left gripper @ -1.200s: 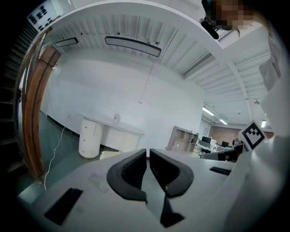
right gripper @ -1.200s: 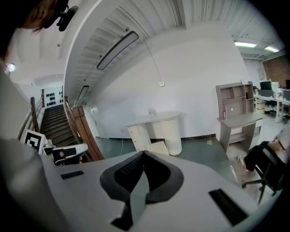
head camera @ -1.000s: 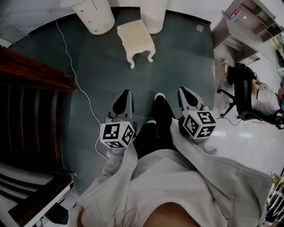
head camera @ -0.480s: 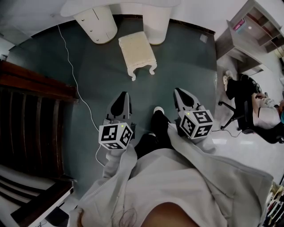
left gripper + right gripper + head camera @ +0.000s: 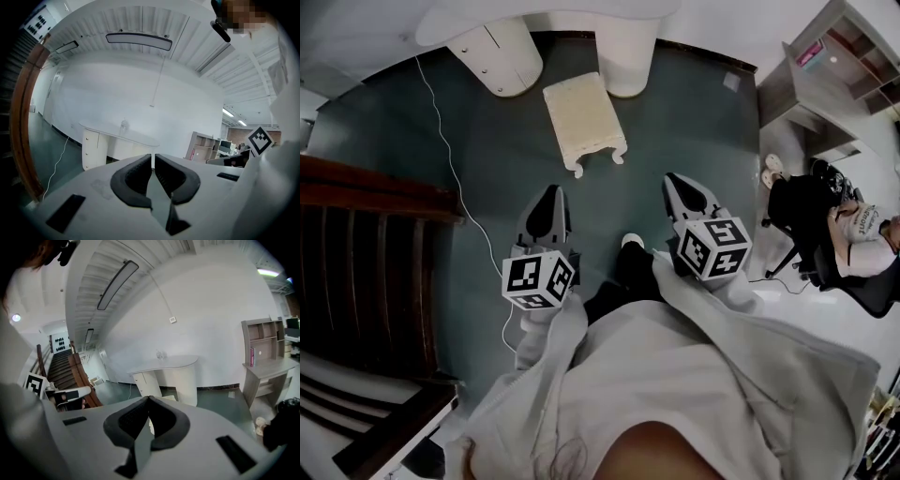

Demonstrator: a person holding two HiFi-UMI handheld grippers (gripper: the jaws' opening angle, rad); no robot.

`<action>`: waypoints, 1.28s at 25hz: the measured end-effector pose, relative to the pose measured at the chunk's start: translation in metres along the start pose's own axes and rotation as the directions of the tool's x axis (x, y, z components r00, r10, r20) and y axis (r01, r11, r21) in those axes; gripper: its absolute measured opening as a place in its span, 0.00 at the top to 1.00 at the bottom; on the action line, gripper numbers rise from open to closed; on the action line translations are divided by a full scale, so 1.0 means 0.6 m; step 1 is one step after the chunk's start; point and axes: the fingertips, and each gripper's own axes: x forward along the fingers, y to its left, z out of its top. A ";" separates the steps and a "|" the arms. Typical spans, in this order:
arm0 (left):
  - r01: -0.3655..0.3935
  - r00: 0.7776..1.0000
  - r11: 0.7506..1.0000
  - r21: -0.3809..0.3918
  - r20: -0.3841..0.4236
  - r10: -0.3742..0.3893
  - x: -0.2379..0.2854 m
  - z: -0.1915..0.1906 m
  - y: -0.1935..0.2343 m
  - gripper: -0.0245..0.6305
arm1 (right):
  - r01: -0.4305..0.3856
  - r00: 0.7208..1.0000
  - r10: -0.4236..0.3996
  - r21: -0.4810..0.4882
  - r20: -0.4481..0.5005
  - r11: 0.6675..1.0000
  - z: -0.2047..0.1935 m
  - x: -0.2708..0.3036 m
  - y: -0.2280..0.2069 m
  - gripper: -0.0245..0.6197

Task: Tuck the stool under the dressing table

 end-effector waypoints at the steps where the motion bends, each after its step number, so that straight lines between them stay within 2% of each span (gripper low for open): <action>1: 0.000 1.000 1.000 -0.001 -0.003 0.000 0.009 0.000 -0.002 0.92 | 0.000 1.000 0.000 0.002 -0.002 1.000 0.002 0.004 -0.007 0.89; 7: 0.018 1.000 1.000 0.007 -0.017 -0.018 0.052 -0.005 -0.010 0.92 | -0.004 1.000 0.004 0.009 -0.017 1.000 0.007 0.031 -0.034 0.89; 18: -0.043 0.999 0.999 -0.017 -0.005 0.043 0.087 -0.012 0.009 0.92 | -0.064 0.997 0.062 -0.022 -0.049 0.998 0.016 0.076 -0.053 0.89; 24: -0.074 0.997 0.997 -0.020 -0.003 0.074 0.082 -0.016 0.016 0.92 | -0.079 0.994 0.078 -0.017 -0.073 0.997 -0.003 0.083 -0.059 0.89; 32: -0.092 0.995 0.995 -0.033 -0.036 0.091 0.072 -0.041 0.022 0.92 | -0.059 0.994 0.058 0.000 -0.095 0.998 -0.031 0.071 -0.064 0.89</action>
